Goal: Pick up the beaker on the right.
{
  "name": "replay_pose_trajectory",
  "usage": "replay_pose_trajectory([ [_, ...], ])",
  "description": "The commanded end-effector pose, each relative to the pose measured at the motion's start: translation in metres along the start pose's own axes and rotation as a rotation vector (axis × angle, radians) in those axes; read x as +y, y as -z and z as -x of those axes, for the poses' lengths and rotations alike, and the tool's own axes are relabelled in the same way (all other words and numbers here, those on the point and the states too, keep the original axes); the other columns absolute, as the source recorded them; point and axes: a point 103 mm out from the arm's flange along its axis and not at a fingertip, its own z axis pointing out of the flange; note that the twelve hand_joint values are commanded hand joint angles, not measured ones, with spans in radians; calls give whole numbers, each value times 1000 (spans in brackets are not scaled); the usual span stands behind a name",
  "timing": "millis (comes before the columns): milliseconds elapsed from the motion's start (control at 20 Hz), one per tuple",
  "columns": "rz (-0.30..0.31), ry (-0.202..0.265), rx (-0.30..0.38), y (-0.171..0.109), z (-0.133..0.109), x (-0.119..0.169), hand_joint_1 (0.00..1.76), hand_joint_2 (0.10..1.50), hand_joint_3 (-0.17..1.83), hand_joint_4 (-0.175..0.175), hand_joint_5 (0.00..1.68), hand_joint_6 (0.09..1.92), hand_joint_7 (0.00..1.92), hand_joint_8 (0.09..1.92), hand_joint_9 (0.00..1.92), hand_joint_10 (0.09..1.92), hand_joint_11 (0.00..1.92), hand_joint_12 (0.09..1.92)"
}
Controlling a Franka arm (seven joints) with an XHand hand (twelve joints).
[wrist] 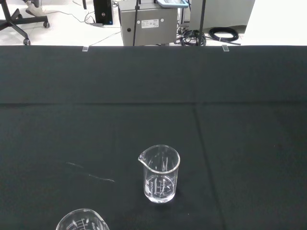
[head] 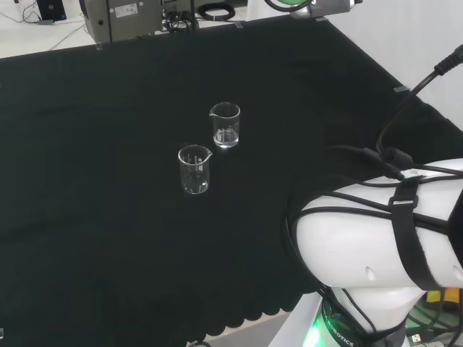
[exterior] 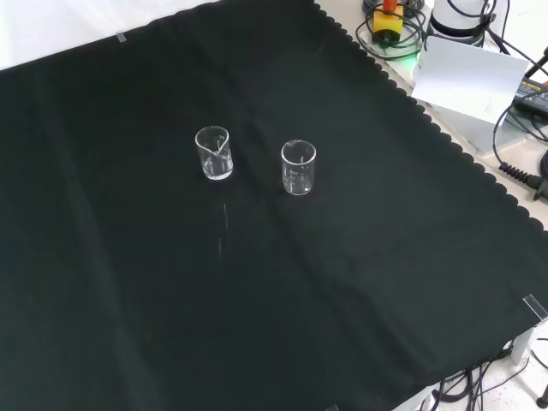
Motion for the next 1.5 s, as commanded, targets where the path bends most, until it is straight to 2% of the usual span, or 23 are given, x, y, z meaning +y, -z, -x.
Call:
replay_pose_trajectory([
  [50,9,0,-8,0,0,0,131,1276,7,2,252,87,15,517,410,87,0,1293],
  [200,10,-1,-11,0,-2,0,13,1354,43,9,259,87,3,502,405,87,0,1296],
  [500,3,-19,-12,-3,-3,3,0,1362,47,10,261,87,3,498,404,87,0,1295],
  [850,-25,-63,11,-22,12,22,0,1361,47,10,263,87,7,496,406,87,0,1294],
  [1250,-56,-82,47,-71,41,57,0,1348,41,10,263,87,30,500,423,87,0,1295],
  [1500,-51,-39,116,-111,56,99,184,1266,3,6,285,87,86,514,493,87,0,1333],
])
